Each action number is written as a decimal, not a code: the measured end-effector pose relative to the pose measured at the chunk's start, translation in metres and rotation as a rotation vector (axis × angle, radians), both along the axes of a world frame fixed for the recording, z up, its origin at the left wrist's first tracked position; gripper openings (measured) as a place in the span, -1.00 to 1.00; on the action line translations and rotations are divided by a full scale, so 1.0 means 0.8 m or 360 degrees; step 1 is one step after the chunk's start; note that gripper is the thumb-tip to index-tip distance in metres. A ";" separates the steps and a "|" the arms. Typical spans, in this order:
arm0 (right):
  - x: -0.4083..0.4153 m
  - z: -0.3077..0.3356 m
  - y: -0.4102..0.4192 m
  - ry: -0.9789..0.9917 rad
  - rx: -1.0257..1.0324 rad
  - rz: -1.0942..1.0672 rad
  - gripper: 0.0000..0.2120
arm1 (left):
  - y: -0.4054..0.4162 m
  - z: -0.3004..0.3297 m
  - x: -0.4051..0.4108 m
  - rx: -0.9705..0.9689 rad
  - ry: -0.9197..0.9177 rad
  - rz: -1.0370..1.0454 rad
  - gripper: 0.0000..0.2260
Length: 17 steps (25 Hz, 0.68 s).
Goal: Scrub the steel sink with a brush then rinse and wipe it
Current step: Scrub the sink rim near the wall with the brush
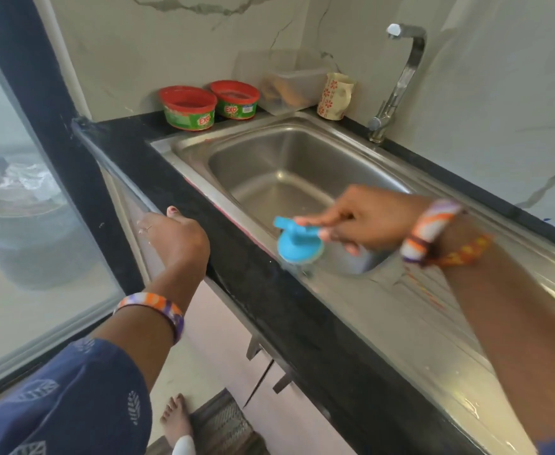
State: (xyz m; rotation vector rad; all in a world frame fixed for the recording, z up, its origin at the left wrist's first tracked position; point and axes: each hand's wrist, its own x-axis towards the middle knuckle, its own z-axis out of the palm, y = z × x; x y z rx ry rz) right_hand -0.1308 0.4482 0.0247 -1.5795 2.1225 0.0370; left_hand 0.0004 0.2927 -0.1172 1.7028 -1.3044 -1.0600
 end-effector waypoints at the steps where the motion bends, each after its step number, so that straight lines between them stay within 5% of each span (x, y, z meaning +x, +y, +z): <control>1: 0.003 -0.009 -0.034 0.0020 -0.0143 0.0025 -0.66 | -0.001 -0.001 0.001 0.0001 0.0004 -0.0018 -0.57; 7: 0.035 -0.039 -0.144 -0.0005 -0.0456 0.0026 -0.65 | -0.005 -0.003 0.001 0.0000 0.0006 -0.0011 -0.56; 13: -0.013 0.011 0.051 -0.0504 0.0227 -0.0143 -0.66 | -0.001 -0.002 -0.002 0.0008 0.0066 0.0004 -0.55; 17: -0.009 -0.018 -0.026 -0.0316 -0.0207 -0.0029 -0.65 | -0.001 -0.001 -0.001 0.0039 0.0064 -0.0008 -0.57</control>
